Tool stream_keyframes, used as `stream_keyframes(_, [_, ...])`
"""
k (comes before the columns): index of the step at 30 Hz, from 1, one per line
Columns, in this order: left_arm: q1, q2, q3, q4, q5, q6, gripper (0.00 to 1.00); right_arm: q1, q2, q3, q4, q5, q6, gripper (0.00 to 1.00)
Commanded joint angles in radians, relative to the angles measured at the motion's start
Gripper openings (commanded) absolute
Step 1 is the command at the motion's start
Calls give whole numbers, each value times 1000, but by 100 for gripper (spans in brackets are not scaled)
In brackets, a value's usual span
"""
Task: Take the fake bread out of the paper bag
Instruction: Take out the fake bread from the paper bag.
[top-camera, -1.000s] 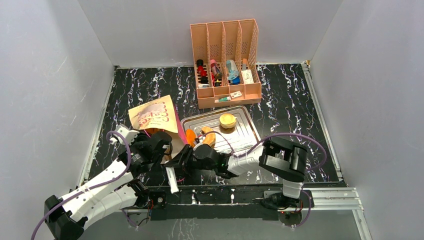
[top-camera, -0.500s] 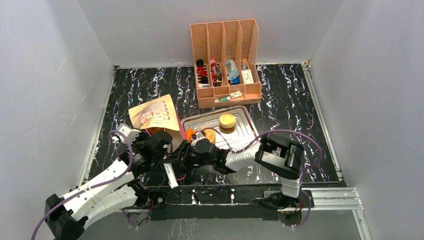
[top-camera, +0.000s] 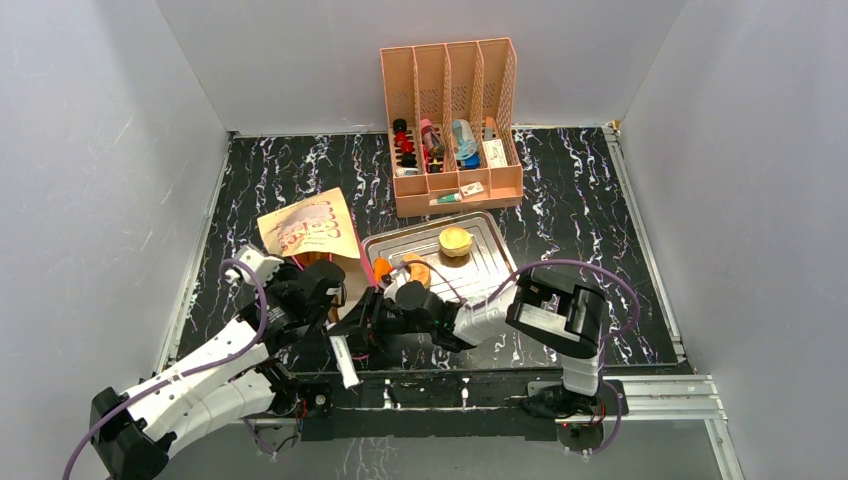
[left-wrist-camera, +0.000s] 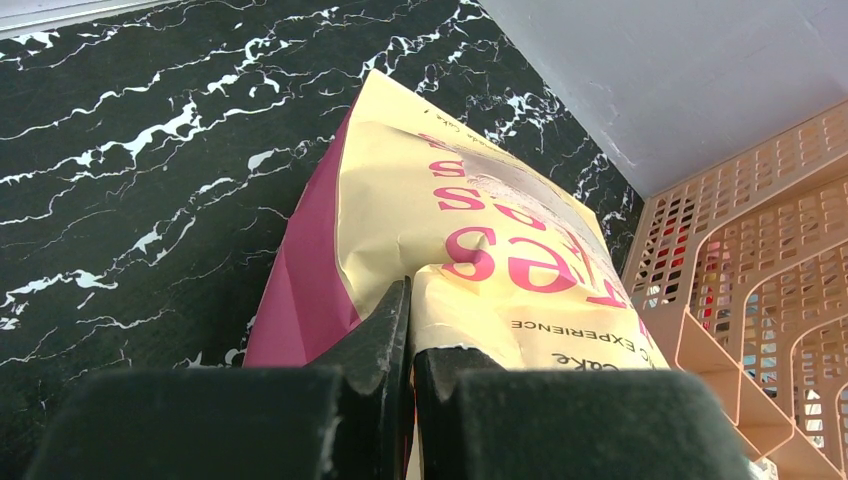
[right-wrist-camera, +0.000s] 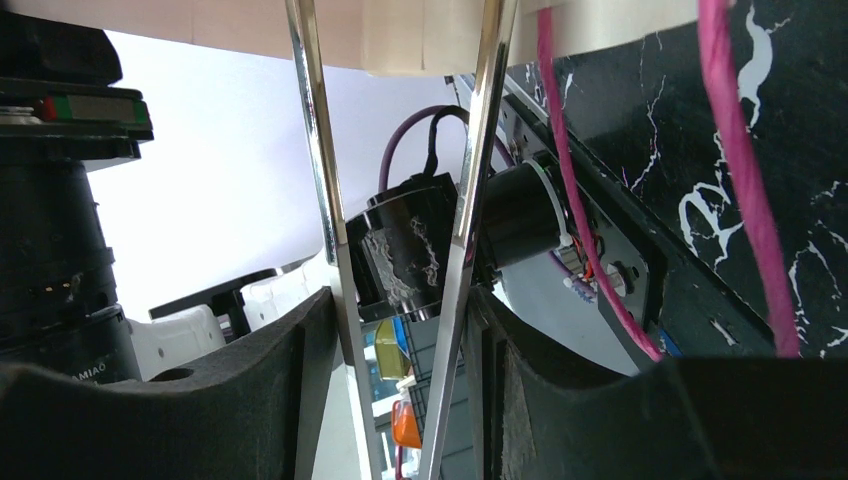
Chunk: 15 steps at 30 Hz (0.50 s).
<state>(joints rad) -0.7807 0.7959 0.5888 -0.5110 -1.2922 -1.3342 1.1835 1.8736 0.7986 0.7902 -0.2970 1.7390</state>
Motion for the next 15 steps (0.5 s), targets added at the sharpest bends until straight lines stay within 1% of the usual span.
stream_keyframes(1, [3, -8, 2, 20, 14, 31, 0, -1, -35, -21, 95, -46, 20, 45])
stream_keyframes(6, [3, -3, 2, 39, 19, 46, 0, -10, -32, -27, 89, -65, 18, 45])
stream_keyframes(15, [3, 5, 3, 77, 32, 92, 0, -41, 39, 37, 115, -135, 25, 45])
